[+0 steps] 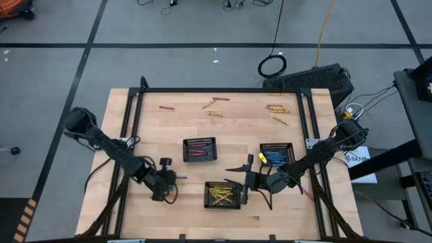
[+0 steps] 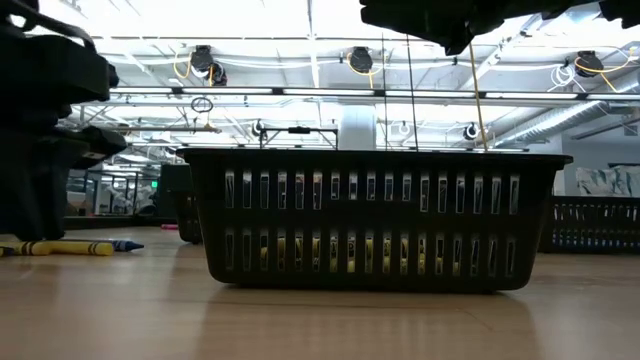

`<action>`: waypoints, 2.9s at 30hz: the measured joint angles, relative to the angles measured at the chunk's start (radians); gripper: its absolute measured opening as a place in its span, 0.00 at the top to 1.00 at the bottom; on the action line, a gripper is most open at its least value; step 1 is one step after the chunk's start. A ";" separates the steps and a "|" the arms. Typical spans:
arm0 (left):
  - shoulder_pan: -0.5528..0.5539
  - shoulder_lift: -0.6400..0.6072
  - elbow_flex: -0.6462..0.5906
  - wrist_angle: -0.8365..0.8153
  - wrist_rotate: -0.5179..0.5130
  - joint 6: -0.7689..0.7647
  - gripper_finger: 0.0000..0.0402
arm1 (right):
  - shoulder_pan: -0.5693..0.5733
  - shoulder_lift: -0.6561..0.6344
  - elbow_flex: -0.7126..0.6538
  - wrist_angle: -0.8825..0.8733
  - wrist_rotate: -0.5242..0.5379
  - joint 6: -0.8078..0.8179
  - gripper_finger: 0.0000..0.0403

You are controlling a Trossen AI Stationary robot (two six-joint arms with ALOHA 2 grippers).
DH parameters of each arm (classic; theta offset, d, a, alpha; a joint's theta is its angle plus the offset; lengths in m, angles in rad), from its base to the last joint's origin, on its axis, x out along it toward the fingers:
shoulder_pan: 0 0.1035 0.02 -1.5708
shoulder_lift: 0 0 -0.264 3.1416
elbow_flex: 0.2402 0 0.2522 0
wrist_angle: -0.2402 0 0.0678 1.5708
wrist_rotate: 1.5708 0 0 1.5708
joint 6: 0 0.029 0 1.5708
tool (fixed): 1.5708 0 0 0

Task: Sort crayons
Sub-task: Put the yellow crayon into the bottom black bin, then put the red crayon into the left black bin

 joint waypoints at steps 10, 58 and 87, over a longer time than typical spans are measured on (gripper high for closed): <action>0.032 0.076 0.004 0.040 0.024 0.015 0.88 | 0.000 0.000 0.000 -0.002 0.000 0.006 0.65; 0.343 0.401 0.342 0.761 0.446 0.398 1.00 | 0.150 -0.168 0.000 0.035 0.007 -0.140 0.65; 0.383 0.156 0.486 0.042 0.421 0.608 0.67 | 0.150 -0.167 0.000 0.003 0.009 -0.132 0.65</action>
